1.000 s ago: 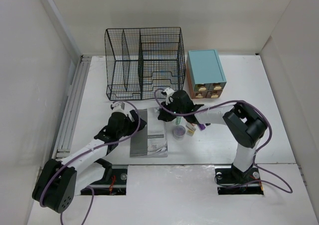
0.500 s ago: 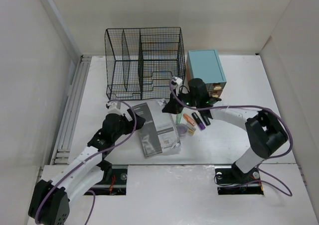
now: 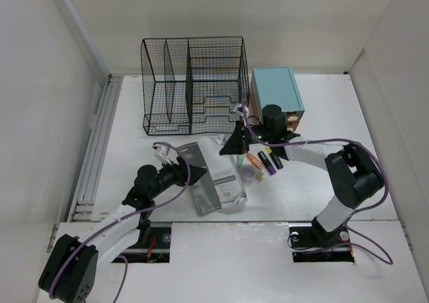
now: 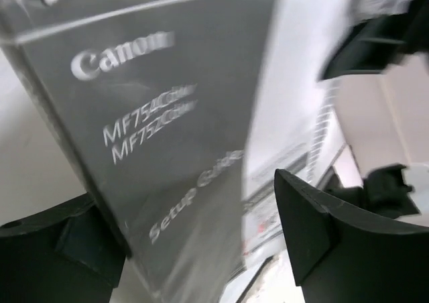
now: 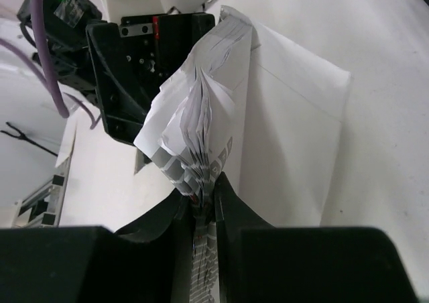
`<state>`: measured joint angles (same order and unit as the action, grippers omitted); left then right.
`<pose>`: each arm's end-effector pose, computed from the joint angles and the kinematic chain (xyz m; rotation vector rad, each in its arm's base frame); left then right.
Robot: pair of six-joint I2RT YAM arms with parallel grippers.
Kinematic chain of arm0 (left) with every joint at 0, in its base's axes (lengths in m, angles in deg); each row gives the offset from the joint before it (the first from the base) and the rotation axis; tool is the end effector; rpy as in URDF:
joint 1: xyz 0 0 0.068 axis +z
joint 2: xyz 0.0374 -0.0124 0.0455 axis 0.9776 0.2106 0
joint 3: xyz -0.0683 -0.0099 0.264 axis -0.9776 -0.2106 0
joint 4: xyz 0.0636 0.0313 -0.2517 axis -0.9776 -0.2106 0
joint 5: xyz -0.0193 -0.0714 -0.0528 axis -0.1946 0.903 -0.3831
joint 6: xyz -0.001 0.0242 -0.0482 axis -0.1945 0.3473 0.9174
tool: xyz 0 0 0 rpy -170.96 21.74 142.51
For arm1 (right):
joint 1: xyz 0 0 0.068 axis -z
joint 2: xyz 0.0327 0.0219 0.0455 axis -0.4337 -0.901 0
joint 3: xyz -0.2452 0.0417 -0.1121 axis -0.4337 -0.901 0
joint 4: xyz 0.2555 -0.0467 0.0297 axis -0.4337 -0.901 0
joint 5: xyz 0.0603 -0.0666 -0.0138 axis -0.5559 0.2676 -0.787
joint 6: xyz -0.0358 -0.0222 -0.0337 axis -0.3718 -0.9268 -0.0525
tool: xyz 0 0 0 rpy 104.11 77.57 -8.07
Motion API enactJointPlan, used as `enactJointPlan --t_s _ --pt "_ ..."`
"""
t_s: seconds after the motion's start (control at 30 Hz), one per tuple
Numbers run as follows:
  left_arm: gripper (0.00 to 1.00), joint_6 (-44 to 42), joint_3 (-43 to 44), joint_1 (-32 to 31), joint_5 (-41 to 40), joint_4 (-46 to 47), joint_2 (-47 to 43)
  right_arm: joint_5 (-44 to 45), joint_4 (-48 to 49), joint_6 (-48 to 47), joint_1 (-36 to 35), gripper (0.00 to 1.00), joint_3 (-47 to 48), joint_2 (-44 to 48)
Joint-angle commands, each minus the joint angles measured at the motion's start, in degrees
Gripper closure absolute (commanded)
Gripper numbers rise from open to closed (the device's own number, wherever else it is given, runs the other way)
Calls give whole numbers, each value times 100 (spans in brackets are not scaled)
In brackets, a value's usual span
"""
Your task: Organize the desk
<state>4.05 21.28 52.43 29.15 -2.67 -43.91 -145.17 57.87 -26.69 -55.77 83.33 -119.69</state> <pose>0.1398 -0.0815 0.1699 0.0736 1.7952 -1.1843 0.2860 0.2012 0.2259 -0.9083 1.8093 1.5831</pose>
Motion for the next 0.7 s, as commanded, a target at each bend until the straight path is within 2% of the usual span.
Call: enactJointPlan --t_s 0.0,0.03,0.07,0.1,0.2,0.3,0.33,0.4,0.43,0.47,0.5,0.57,0.63,0.67 --pt "28 60 -294 -17 902 1738 64 -718 1224 641 45 100 39 -45" --pt "31 60 -294 -17 1129 1915 64 -771 1285 642 45 100 -13 -45" --pt "45 130 -294 -17 1244 2056 134 -771 1372 694 45 100 -14 -45" --pt "62 131 -294 -17 1350 2223 204 -771 1373 695 45 100 -14 -45" --pt "100 210 -181 -17 1632 2225 258 -824 1452 756 45 100 -14 -45" --pt "100 262 -127 -17 1737 2102 258 -824 1452 756 45 100 -14 -45" --pt "100 315 -75 -17 1738 1945 93 -876 1452 704 45 88 -14 16" --pt "100 315 57 -17 1633 1568 -154 -947 1452 651 45 47 -14 95" --pt "100 315 153 -17 1563 1296 -347 -1034 1452 572 45 22 -14 148" --pt "100 315 441 -17 1292 571 -818 -1035 1452 502 45 5 47 297" --pt "100 211 653 -17 1098 76 -1093 -1087 1400 501 105 0 48 394" --pt "100 -44 1388 -17 477 -1160 -1829 -1167 1400 352 184 0 100 718" --pt "100 -255 1988 -17 26 -1841 -2140 -1167 1268 290 448 0 101 948" --pt "100 -413 2583 -17 -402 -2332 -2229 -1167 1181 238 553 0 214 1123"
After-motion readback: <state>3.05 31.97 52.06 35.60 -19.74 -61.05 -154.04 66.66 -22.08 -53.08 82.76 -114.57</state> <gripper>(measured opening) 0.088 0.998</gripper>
